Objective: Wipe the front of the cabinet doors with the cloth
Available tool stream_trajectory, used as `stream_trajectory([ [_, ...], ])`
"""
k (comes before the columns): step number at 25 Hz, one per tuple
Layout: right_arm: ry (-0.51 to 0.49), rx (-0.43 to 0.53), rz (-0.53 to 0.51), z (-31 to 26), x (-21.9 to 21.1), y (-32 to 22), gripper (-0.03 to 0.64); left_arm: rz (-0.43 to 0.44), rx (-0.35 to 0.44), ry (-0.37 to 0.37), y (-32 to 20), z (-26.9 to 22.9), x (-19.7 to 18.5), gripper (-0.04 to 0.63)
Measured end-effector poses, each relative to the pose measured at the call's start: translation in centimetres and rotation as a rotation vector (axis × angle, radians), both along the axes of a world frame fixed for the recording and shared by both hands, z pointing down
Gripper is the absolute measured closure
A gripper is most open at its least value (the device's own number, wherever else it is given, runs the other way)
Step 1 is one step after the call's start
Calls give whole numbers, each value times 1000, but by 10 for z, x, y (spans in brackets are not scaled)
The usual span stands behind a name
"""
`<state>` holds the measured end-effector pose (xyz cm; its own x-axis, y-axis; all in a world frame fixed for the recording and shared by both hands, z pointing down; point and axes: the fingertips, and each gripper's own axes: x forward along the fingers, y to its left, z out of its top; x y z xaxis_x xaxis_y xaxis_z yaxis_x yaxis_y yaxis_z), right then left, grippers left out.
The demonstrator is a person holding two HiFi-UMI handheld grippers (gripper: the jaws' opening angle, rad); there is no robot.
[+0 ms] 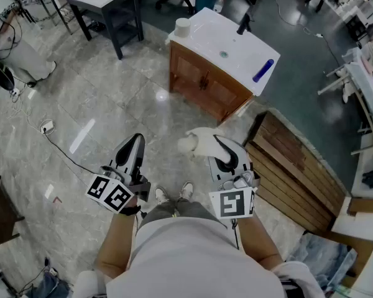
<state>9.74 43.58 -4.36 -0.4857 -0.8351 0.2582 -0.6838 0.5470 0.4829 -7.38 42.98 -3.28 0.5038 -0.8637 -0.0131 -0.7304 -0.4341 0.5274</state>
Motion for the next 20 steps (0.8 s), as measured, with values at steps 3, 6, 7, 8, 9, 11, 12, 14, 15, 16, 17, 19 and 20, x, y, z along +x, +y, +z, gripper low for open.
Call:
stream_trajectory([
  [3, 3, 7, -11, -6, -2, 0, 545, 7, 10, -7, 0, -5, 5, 579],
  [6, 23, 22, -37, -10, -3, -3, 545, 6, 13, -6, -2, -7, 8, 580],
  [7, 23, 21, -39, -9, -3, -4, 545, 6, 12, -5, -3, -6, 9, 580],
  [8, 19, 17, -39, -8, -2, -5, 545, 4, 10, -5, -3, -5, 9, 580],
  [9, 15, 13, -40, -6, -2, -6, 545, 3, 7, -6, -3, -4, 9, 580],
  [11, 8, 12, -53, -4, -1, -7, 545, -2, 2, -9, -4, -1, 10, 580],
  [12, 1, 13, -59, -4, 1, -8, 545, -5, -1, -11, -5, 0, 11, 580],
  [14, -9, 6, -59, -2, 6, -11, 545, -14, -6, -15, -9, 3, 14, 580],
  [15, -8, 3, -60, 0, 8, -13, 545, -18, -7, -17, -11, 3, 16, 579],
  [16, -6, 2, -62, 2, 10, -15, 545, -21, -6, -18, -12, 3, 18, 580],
  [17, -3, 2, -66, 3, 13, -17, 545, -24, -4, -19, -14, 3, 21, 580],
  [19, 0, 5, -77, 4, 18, -20, 545, -30, 1, -20, -15, 3, 28, 580],
  [20, 3, 6, -85, 5, 21, -21, 545, -35, 3, -21, -15, 3, 32, 578],
])
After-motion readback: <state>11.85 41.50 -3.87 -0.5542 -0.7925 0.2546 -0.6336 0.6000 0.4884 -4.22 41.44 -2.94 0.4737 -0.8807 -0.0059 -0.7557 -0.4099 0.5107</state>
